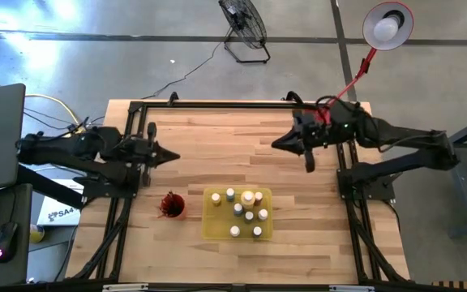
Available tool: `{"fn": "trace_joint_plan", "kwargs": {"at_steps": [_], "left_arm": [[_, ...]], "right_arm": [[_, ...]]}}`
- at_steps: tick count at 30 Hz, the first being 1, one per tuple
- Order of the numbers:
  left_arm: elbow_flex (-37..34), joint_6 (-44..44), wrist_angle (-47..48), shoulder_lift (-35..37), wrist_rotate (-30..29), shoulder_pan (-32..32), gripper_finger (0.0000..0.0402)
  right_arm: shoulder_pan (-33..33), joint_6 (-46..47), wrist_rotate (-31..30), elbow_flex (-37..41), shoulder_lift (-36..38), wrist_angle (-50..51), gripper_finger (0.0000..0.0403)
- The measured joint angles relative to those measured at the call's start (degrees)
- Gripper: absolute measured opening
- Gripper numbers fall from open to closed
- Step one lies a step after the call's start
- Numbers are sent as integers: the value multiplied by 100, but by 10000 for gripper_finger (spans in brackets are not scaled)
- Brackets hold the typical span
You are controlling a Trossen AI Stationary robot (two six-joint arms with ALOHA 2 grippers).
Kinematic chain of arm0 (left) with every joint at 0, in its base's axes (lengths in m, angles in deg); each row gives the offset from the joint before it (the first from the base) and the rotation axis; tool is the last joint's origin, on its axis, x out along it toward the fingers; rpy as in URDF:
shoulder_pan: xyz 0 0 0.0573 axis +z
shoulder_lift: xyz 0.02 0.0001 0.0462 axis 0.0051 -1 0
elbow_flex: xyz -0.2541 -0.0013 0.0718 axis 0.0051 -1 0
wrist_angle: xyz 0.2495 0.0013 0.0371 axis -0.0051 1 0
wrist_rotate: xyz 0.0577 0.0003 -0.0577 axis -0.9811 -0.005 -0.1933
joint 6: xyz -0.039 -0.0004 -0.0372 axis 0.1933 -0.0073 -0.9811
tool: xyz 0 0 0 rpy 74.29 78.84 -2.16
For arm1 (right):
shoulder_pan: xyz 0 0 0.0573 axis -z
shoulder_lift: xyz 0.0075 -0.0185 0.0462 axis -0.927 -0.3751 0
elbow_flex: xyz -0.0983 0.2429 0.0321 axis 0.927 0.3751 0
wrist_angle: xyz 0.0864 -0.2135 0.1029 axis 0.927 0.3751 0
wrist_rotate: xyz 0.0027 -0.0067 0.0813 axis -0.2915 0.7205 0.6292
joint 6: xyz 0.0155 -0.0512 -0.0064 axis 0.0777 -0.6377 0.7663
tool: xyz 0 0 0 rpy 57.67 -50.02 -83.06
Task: Pick & Place Paint Supplies
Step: Return to Home Position
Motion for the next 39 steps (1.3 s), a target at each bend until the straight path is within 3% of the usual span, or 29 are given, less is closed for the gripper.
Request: {"fn": "trace_joint_plan", "kwargs": {"at_steps": [7, 14, 18, 32, 39], "left_arm": [[9, -7, -24, -156, 782, 967, 0], [8, -41, 26, -164, 1109, 1441, 0], [9, -45, 28, -164, 1191, 1552, 0], [9, -476, 27, -165, 1181, 1599, 0], [9, -499, 47, -165, 1124, 1599, 0]], "right_arm": [[-96, 14, -797, 207, 670, 520, 3], [-594, 455, -1885, 1789, 1821, -654, 3], [-707, 442, -2254, 2490, 2327, -845, 3], [-703, 757, -2166, 3953, 4463, -977, 3], [-703, 775, -2159, 4362, 5151, -1147, 3]]}}
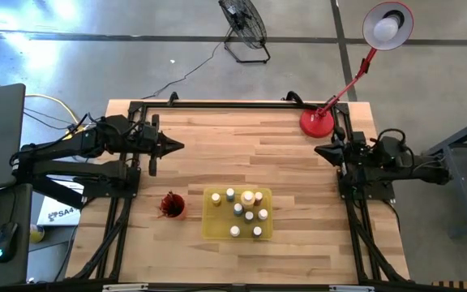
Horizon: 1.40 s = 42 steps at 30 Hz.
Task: Pick & Place Paint Supplies
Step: Return to Home Position
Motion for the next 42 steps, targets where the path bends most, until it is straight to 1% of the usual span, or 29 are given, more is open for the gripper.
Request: {"fn": "trace_joint_plan", "kwargs": {"at_steps": [10, 13, 18, 22, 27, 31, 35, 40, 42], "left_arm": [[0, -171, 148, 0, -87, -2, 0], [0, -210, 151, 0, -239, 0, 0], [0, -279, 149, 0, -271, 0, 0], [0, -279, 151, 2, -271, 0, 0], [0, -279, 149, 0, -299, 0, 0], [0, -311, 99, 0, -306, 0, 0], [0, -318, -13, 0, -310, 0, 0], [0, -317, -24, 1, -323, 0, 0], [0, -320, -24, 0, -323, 0, 0]], "right_arm": [[0, -41, -63, 607, 758, -249, 3], [0, -78, -96, 745, 758, -275, 3], [0, -300, -34, 794, 659, -257, 3], [0, -441, 247, 881, 703, -351, 3], [0, -446, 646, 1196, 696, -298, 3], [0, -306, 660, 1629, 692, -288, 3], [0, -440, 667, 1947, 694, -359, 3], [0, -494, 662, 1978, 652, -422, 3], [2, -493, 512, 1978, 658, -468, 3]]}}
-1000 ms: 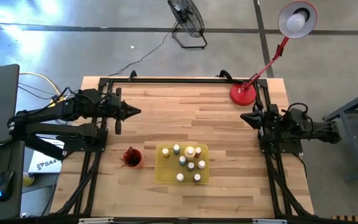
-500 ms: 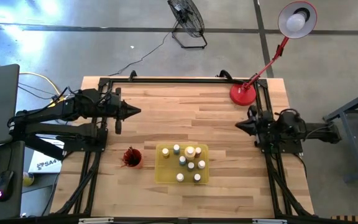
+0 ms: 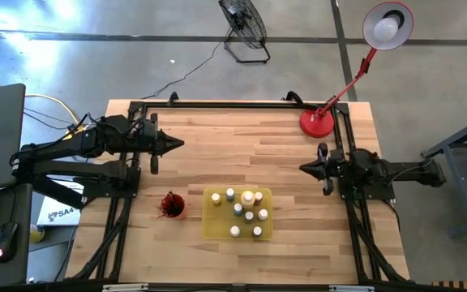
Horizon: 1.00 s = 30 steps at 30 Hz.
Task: Pick & Place Paint Supplies
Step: Return to Home Position
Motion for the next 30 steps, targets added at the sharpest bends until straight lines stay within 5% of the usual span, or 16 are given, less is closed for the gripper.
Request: {"fn": "trace_joint_plan", "kwargs": {"at_steps": [14, 22, 30], "left_arm": [[-2, 231, 300, 169, -91, 0, 0], [-64, -485, 1790, 1541, -59, -2, 0], [-1048, -187, 930, 3138, -113, -2, 0]], "right_arm": [[0, 4, -131, 4, -4, 40, 3], [-2, 35, -140, 4, -4, 40, 3], [-2, 36, -140, 7, -4, 42, 3]]}}
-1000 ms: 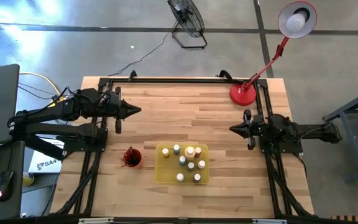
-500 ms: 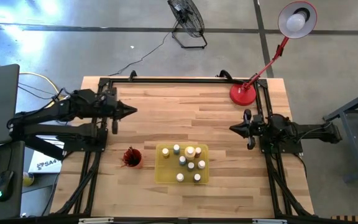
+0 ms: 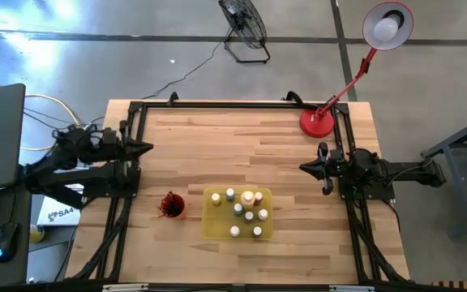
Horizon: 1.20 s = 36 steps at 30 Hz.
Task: Pick & Place Paint Supplies
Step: Return to Home Position
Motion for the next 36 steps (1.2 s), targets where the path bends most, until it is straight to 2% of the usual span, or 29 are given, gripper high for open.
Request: {"fn": "trace_joint_plan", "kwargs": {"at_steps": [2, 4, 9, 16, 24, 32, 36], "left_arm": [[-434, 145, -488, 324, -158, 0, 0], [-786, 222, -1069, 303, -260, 0, 0], [-1565, 90, -1830, 67, -86, -2, 0], [-2530, -218, -2518, 297, 155, -2, 0], [-2994, -270, -2457, 287, 152, -2, 0], [-3121, -229, -2468, 290, 111, -2, 0], [-3123, -627, -2433, 263, 153, -2, 0]], "right_arm": [[0, 0, -2, 0, 0, 0, 3], [2, 2, 0, 2, 0, 0, 3], [2, 0, -2, 2, 0, 0, 3], [0, 0, -2, 4, -1, 0, 3], [2, 2, -4, 7, 0, -13, 3], [0, 2, -9, 7, 0, -20, 3], [2, 0, -9, 7, 0, -22, 3]]}}
